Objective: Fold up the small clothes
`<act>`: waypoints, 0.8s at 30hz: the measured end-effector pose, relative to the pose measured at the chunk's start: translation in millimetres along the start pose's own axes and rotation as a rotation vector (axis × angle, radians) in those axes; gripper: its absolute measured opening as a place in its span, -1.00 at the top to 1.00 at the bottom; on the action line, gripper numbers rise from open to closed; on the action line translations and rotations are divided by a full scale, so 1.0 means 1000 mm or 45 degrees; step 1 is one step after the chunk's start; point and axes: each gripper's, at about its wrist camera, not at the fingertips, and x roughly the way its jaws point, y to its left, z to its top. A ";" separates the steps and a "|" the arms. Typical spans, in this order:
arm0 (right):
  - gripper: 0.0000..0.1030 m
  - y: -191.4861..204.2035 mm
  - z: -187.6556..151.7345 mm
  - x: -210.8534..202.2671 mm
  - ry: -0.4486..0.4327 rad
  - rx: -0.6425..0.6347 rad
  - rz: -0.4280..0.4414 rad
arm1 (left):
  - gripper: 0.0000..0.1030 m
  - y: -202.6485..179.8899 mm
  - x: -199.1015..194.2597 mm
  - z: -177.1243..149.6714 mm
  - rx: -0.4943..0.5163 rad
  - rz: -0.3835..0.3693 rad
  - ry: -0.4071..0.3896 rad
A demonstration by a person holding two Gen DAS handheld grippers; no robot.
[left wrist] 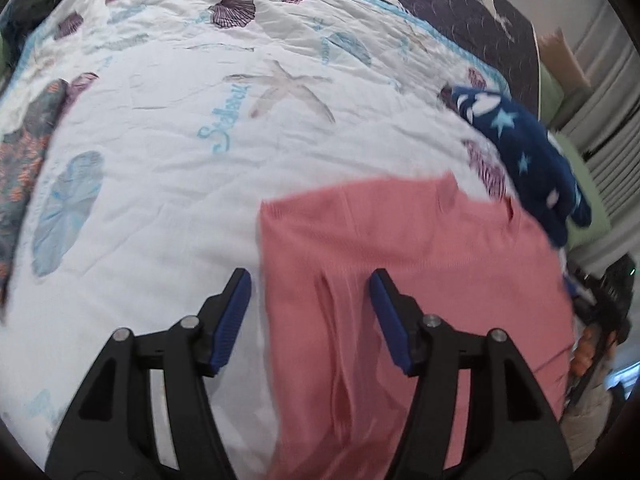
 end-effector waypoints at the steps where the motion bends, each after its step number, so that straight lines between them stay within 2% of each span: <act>1: 0.08 0.001 0.003 0.003 0.000 -0.009 0.028 | -0.14 0.001 0.002 0.003 0.003 -0.018 -0.011; 2: 0.09 0.002 0.005 0.006 0.005 -0.029 0.041 | 0.05 0.002 0.004 0.007 0.023 -0.044 -0.028; 3: 0.34 0.006 0.006 0.010 0.013 -0.066 0.048 | 0.66 0.002 0.006 0.009 0.037 -0.057 -0.029; 4: 0.70 0.007 0.007 0.012 0.011 -0.084 0.062 | 0.89 0.002 0.009 0.012 0.042 -0.059 -0.023; 5: 0.93 0.007 0.007 0.014 0.014 -0.084 0.078 | 0.89 0.006 0.008 0.014 0.022 -0.084 -0.028; 7: 0.94 0.003 0.008 0.012 -0.026 -0.054 0.089 | 0.90 0.009 -0.001 0.016 0.011 -0.125 -0.088; 9: 0.94 0.002 0.010 0.000 -0.103 -0.062 0.089 | 0.90 0.008 -0.008 0.018 0.032 -0.123 -0.154; 11: 0.94 -0.001 0.018 -0.004 -0.151 -0.073 0.039 | 0.89 0.008 0.000 0.021 0.052 -0.094 -0.141; 13: 0.94 -0.010 0.022 0.003 -0.133 -0.066 -0.100 | 0.85 0.011 0.009 0.017 0.052 -0.076 -0.105; 14: 0.94 -0.016 0.021 0.008 -0.089 -0.037 -0.098 | 0.82 0.013 0.007 0.016 0.047 -0.080 -0.110; 15: 0.91 -0.020 0.018 0.007 -0.073 -0.004 -0.046 | 0.80 0.017 0.002 0.014 0.027 -0.087 -0.127; 17: 0.87 -0.015 0.013 -0.008 -0.099 -0.015 -0.009 | 0.67 0.027 -0.013 0.009 -0.019 -0.097 -0.158; 21: 0.76 0.008 -0.012 -0.041 -0.063 -0.155 0.003 | -0.02 0.041 -0.049 -0.021 -0.044 -0.118 -0.177; 23: 0.69 0.016 -0.031 -0.052 -0.007 -0.210 -0.016 | -0.25 0.041 -0.059 -0.044 -0.016 -0.162 -0.148; 24: 0.60 0.018 -0.041 -0.054 0.018 -0.224 -0.021 | -0.32 0.039 -0.059 -0.052 -0.007 -0.174 -0.131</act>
